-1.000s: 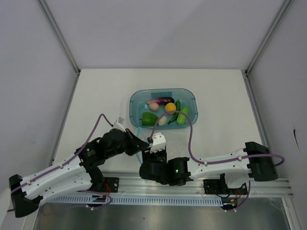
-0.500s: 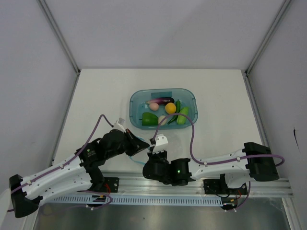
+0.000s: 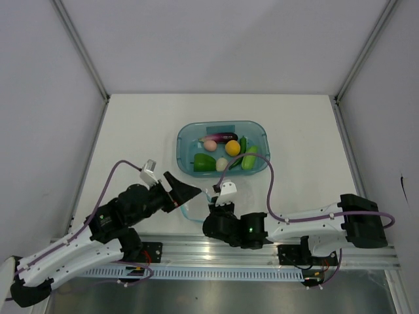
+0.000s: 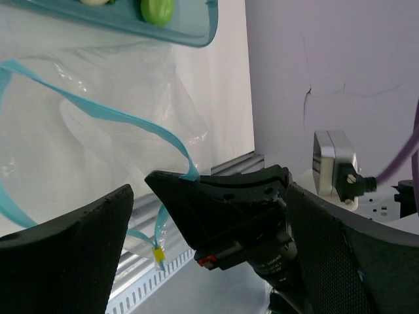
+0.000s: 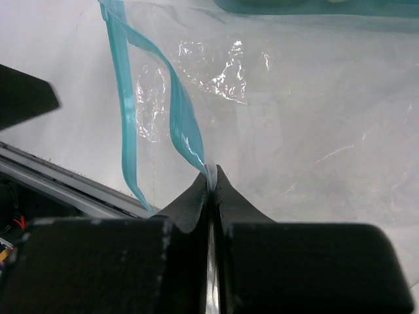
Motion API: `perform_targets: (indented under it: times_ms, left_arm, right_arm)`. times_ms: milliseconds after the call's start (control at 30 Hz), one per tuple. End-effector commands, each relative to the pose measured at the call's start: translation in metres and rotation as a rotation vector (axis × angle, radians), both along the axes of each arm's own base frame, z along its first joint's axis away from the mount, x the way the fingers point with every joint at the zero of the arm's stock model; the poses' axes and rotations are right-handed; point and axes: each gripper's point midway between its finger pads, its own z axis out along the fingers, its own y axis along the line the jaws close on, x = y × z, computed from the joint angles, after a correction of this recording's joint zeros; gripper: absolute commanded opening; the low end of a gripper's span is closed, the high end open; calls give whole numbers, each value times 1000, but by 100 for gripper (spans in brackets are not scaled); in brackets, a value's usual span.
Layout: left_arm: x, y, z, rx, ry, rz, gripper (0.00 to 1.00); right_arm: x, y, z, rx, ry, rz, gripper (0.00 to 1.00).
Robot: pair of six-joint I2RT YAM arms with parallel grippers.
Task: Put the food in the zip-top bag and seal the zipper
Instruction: Open the zipper of the food storage bag at the center of the board.
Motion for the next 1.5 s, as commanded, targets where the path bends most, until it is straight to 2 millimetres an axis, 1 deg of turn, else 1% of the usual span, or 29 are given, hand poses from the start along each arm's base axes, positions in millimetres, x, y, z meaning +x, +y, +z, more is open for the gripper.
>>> perform_targets:
  times_ms: [0, 33, 100, 133, 167, 200, 233, 267, 400, 467, 533, 600, 800, 933, 1000, 1067, 1100, 1300, 1367, 1467]
  left_arm:
    - [6, 23, -2, 88, -75, 62, 99]
    - [5, 28, -7, 113, -65, 68, 99]
    - [4, 34, -9, 126, -71, 76, 96]
    - [3, 34, -10, 129, -84, 66, 93]
    - [2, 34, -12, 140, -104, 54, 88]
    - [2, 34, -17, 147, -107, 46, 87]
    - [1, 34, -17, 145, -113, 37, 84]
    - [0, 35, -20, 153, -121, 31, 79]
    - [-1, 39, -34, 188, -105, 35, 76]
    - [-1, 38, -35, 189, -104, 31, 76]
    - [0, 36, -37, 202, -100, 27, 76]
    - [2, 35, -32, 206, -104, 27, 77]
    - [3, 37, -32, 245, -104, 25, 78]
    - [0, 36, -1, 178, -211, -3, 80]
    - [-1, 36, 8, 156, -235, -11, 80]
    - [-2, 36, 12, 156, -242, -17, 79]
    - [-4, 35, 12, 160, -239, -29, 79]
    - [-10, 34, -9, 190, -164, -51, 80]
    - [-11, 33, -11, 179, -158, -56, 80]
    - [-12, 37, -14, 188, -150, -46, 80]
  right_arm:
    - [6, 2, 21, 97, -3, -32, 0]
    - [9, -1, 28, 116, -3, -38, 0]
    - [9, -3, 36, 133, 2, -25, 0]
    - [10, -6, 47, 163, 5, -24, 0]
    - [9, -7, 52, 175, 15, -11, 0]
    - [9, -8, 58, 189, 19, -2, 0]
    - [9, -12, 68, 213, 19, 4, 0]
    - [9, -14, 72, 225, 23, 11, 0]
    - [5, -21, 87, 268, 34, 41, 0]
    - [3, -23, 93, 286, 37, 54, 0]
    - [0, -21, 95, 292, 39, 84, 0]
    - [-3, -19, 96, 291, 37, 96, 0]
    - [-1, -21, 91, 271, 27, 87, 0]
    - [2, -23, 81, 239, 28, 75, 0]
    - [2, -23, 78, 229, 29, 75, 0]
    - [3, -23, 74, 217, 30, 67, 0]
    - [4, -24, 74, 214, 29, 61, 0]
    - [5, -24, 80, 230, 16, 60, 0]
    - [5, -26, 78, 220, 14, 56, 0]
    - [6, -28, 75, 211, 14, 49, 0]
